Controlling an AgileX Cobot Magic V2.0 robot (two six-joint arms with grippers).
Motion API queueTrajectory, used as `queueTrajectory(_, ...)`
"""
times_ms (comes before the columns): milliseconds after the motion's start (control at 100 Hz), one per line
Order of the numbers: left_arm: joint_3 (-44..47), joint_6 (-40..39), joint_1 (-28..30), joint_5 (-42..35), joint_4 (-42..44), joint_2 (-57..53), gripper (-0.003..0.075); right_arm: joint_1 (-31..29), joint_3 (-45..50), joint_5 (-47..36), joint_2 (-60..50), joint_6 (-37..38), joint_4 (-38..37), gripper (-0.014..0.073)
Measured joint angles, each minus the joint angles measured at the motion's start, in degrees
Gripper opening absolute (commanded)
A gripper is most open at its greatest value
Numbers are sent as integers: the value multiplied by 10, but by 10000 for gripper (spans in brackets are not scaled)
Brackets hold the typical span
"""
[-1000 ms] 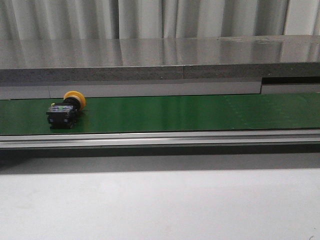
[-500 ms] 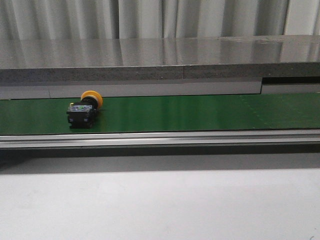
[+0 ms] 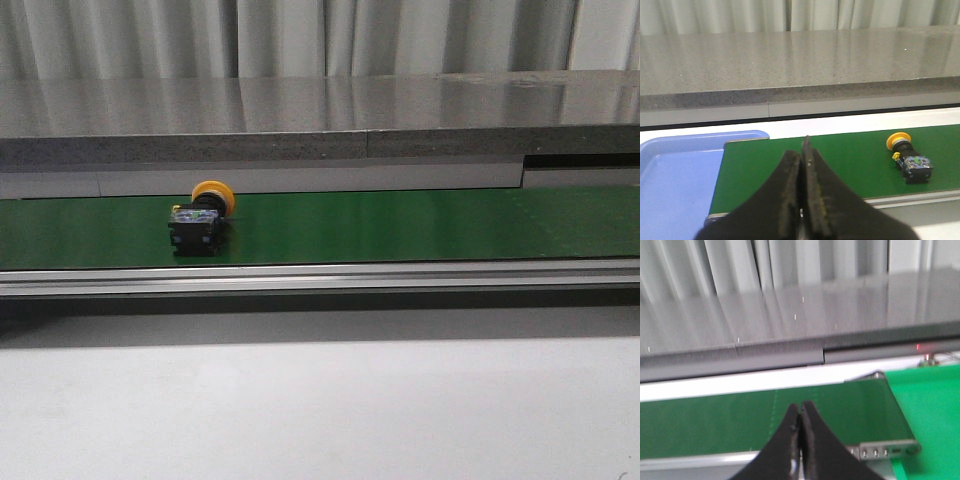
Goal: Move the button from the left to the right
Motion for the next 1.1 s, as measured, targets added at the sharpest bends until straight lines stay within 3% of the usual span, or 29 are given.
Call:
queueTrajectory(310,0,0,0,0,0,0,-20,0,-175,183,203,0,0,-67)
queueTrajectory(550,0,0,0,0,0,0,-20,0,-218,202,298,0,10,-67)
queueTrajectory(840,0,0,0,0,0,0,-20,0,-218,208,327,0,20,-59)
queueTrajectory(910,0,0,0,0,0,0,-20,0,-218,209,328,0,23,-5)
queueTrajectory(980,0,0,0,0,0,0,-20,0,-218,209,329,0,28,104)
queueTrajectory(1100,0,0,0,0,0,0,-20,0,-218,210,329,0,40,388)
